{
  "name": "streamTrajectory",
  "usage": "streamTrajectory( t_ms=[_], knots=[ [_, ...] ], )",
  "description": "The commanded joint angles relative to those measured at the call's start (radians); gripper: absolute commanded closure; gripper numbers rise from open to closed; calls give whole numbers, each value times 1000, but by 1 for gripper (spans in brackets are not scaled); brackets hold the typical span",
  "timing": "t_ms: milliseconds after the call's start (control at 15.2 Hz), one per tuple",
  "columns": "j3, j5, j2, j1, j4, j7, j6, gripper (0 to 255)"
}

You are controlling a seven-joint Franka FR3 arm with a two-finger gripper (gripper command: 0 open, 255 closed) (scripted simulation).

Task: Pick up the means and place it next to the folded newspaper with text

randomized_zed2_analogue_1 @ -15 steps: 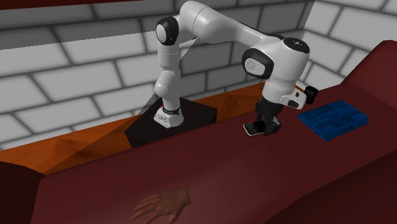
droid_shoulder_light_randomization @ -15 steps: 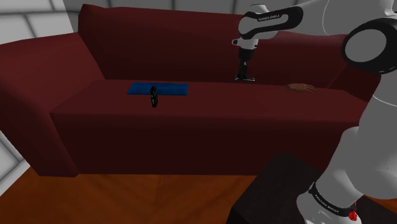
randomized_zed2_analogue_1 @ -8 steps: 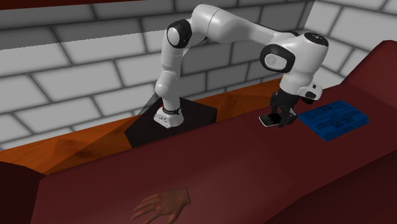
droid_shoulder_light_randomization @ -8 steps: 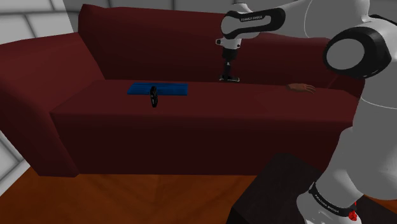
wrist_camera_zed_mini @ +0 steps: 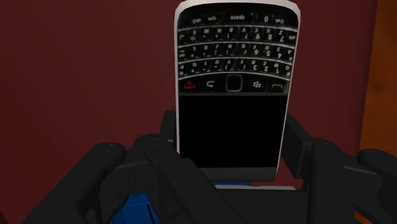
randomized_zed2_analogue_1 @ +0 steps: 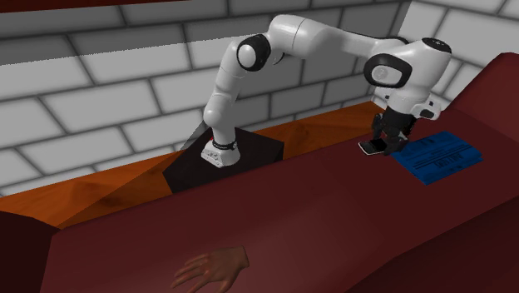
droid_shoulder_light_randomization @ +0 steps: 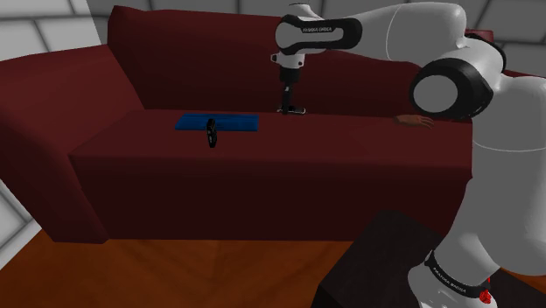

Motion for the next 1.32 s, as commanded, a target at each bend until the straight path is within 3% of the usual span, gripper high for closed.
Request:
streamTrajectory(
  t_ms=[0,858,1254],
  knots=[
    [2,2,4,5,-12,5,17,255],
    [10,12,15,21,-182,-10,194,255],
    [10,12,15,21,-182,-10,194,255]
  ],
)
